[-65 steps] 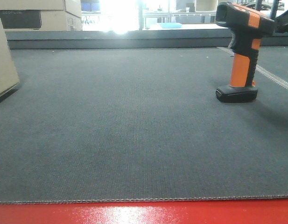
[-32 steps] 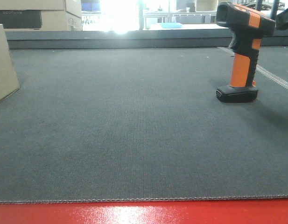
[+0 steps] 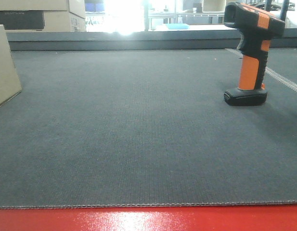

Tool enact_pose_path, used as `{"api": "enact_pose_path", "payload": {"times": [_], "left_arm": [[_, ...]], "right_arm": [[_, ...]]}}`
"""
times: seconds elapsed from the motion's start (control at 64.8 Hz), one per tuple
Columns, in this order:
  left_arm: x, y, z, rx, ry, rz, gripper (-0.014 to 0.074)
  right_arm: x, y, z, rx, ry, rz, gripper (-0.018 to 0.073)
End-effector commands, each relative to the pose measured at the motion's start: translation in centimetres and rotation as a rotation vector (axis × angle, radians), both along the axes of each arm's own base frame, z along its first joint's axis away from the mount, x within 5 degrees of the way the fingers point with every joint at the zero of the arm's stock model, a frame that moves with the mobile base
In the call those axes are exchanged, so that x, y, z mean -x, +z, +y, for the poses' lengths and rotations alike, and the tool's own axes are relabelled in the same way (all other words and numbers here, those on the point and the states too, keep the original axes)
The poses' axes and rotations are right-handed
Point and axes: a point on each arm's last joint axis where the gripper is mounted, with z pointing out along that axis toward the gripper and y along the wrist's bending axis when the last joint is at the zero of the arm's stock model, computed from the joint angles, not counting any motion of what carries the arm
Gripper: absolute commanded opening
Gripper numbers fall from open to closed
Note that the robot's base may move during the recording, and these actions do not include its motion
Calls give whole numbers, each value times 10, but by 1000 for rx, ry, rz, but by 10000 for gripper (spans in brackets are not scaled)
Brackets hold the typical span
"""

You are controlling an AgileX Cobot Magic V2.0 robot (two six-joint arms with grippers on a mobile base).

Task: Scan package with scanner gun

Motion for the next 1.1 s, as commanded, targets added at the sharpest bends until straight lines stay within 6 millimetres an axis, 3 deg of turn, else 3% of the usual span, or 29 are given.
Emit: {"api": "enact_pose_path", "payload": {"times": [0.0, 0.139, 0.494, 0.848, 1.08], "left_arm": [[15, 13, -4, 18, 3, -63, 139], [35, 14, -8, 28, 9, -127, -113], [95, -22, -34, -22, -37, -445, -111], [162, -75, -33, -51, 20, -717, -111], [197, -92, -34, -57, 28, -814, -111]], "right_arm": [[1, 3, -6, 51, -7, -11, -158], [3, 1, -5, 70, 8, 15, -158], [25, 15, -3, 69, 18, -37, -158], [77, -16, -3, 91, 5, -109, -158], [112, -16, -2, 95, 2, -242, -158]]}}
